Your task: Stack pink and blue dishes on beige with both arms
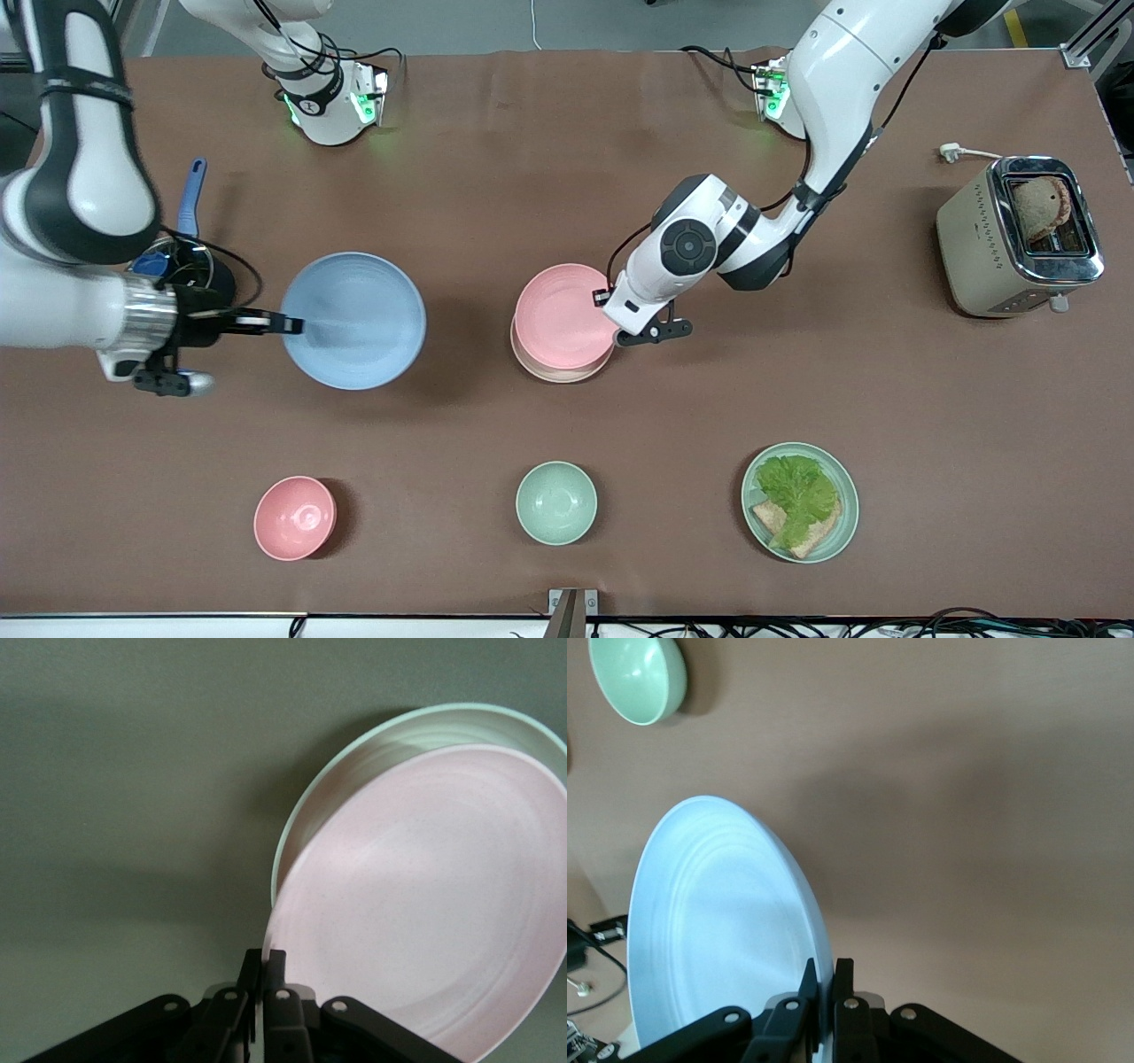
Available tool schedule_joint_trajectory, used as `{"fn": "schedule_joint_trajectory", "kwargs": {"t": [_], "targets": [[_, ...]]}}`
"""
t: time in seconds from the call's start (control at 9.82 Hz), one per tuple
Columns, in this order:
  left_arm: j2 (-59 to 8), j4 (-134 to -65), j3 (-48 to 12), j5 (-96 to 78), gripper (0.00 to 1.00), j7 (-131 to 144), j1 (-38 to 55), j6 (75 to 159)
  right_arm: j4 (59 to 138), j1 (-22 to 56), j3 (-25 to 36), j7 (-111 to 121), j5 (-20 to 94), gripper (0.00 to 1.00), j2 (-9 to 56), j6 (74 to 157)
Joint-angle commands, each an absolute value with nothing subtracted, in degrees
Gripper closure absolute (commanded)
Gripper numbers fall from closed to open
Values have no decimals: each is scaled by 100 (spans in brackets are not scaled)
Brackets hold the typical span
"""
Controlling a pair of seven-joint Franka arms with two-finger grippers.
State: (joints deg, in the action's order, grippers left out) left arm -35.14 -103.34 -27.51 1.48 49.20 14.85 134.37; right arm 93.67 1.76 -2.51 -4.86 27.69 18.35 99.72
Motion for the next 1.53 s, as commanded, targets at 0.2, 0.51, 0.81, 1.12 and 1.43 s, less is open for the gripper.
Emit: {"fn": "schedule_joint_trajectory", "kwargs": {"t": [0.2,0.51,0.81,1.12,1.43], "targets": [[-3858,-10380,-2698,527,95,4922,1512,13825,9782,562,-648,-1167,2654,100,1767,10844],[-3605,-10214,-2707,527,0,5115,1381,13616,9782,834,-747,-1239,2497,100,1950,11021],[-2551,-9111,-2698,806,0,4793,592,11627,10440,1028,-1088,-1553,2461,100,2013,12248],[-2199,-8017,-2707,1230,0,3318,-331,10154,10468,1194,-1458,-1784,2461,100,2459,12777],[-1541,-8016,-2751,1152,0,1438,-1438,9985,10651,1511,-1485,-1784,2461,98,2742,13498]]}}
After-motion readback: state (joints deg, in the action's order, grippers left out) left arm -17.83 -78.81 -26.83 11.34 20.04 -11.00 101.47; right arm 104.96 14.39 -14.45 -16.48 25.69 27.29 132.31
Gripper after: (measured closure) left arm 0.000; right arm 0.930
